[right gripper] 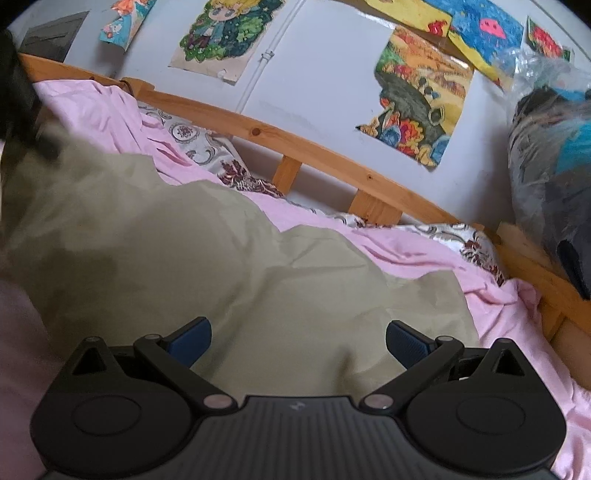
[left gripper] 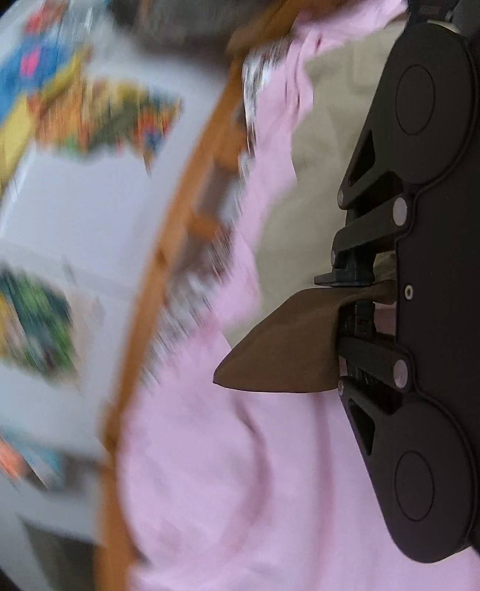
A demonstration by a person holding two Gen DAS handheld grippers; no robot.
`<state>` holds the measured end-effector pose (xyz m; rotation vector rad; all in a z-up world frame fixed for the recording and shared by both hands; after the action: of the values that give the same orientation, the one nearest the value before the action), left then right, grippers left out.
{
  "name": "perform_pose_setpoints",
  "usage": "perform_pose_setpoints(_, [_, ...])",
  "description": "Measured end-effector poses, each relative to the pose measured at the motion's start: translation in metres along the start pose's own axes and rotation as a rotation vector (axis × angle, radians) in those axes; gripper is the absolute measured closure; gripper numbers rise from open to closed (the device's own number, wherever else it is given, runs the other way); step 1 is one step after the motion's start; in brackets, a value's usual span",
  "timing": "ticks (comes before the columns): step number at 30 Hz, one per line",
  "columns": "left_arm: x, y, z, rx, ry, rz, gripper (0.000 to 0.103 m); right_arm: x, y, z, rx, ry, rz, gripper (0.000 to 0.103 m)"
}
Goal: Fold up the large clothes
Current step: 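Lift the brown side with the left tool and fold it over the jacket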
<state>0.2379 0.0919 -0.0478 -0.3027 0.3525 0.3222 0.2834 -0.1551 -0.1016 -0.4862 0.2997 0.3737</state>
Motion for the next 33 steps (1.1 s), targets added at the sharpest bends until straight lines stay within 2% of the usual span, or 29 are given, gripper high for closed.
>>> perform_pose_setpoints(4, [-0.015, -0.064, 0.029, 0.14, -0.089, -0.199, 0.099, -0.002, -0.013, -0.001, 0.052, 0.026, 0.034, 0.0])
perform_pose_setpoints(8, [-0.015, -0.138, 0.041, 0.286, -0.098, -0.402, 0.099, -0.018, -0.036, 0.006, 0.095, -0.014, 0.019, 0.001])
perform_pose_setpoints(11, [-0.013, -0.185, 0.039, 0.35, -0.051, -0.551, 0.099, -0.03, -0.069, 0.012, 0.106, -0.047, -0.079, 0.001])
perform_pose_setpoints(15, [0.004, -0.235, 0.019, 0.373, 0.05, -0.716, 0.099, -0.041, -0.137, 0.003, 0.148, -0.033, -0.271, 0.002])
perform_pose_setpoints(18, [0.009, -0.263, -0.009, 0.467, 0.091, -0.785, 0.099, -0.046, -0.191, -0.012, 0.256, -0.015, -0.378, 0.004])
perform_pose_setpoints(21, [0.016, -0.284, -0.042, 0.559, 0.156, -0.847, 0.099, -0.058, -0.229, -0.024, 0.375, -0.028, -0.429, 0.004])
perform_pose_setpoints(23, [0.021, -0.29, -0.063, 0.598, 0.203, -0.881, 0.098, -0.065, -0.247, -0.03, 0.433, -0.049, -0.433, 0.004])
perform_pose_setpoints(26, [0.031, -0.296, -0.093, 0.672, 0.259, -0.912, 0.098, -0.066, -0.263, -0.04, 0.521, -0.059, -0.404, 0.004])
perform_pose_setpoints(30, [0.034, -0.301, -0.122, 0.775, 0.264, -0.901, 0.097, -0.061, -0.273, -0.05, 0.627, -0.078, -0.328, 0.004])
perform_pose_setpoints(33, [0.035, -0.304, -0.128, 0.799, 0.266, -0.886, 0.096, -0.062, -0.271, -0.048, 0.687, -0.116, -0.243, 0.004])
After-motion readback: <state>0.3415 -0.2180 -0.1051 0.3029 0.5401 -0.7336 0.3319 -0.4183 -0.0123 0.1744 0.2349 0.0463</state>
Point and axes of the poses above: each gripper's, at about its wrist camera, not at the fingertips, and x roughly the way its jaws point, y to its left, z to its top, the point moved 9 cm from there along x, roughly the way its jaws point, and after that the axes turned 5 degrees about z, right-handed, at the moved point
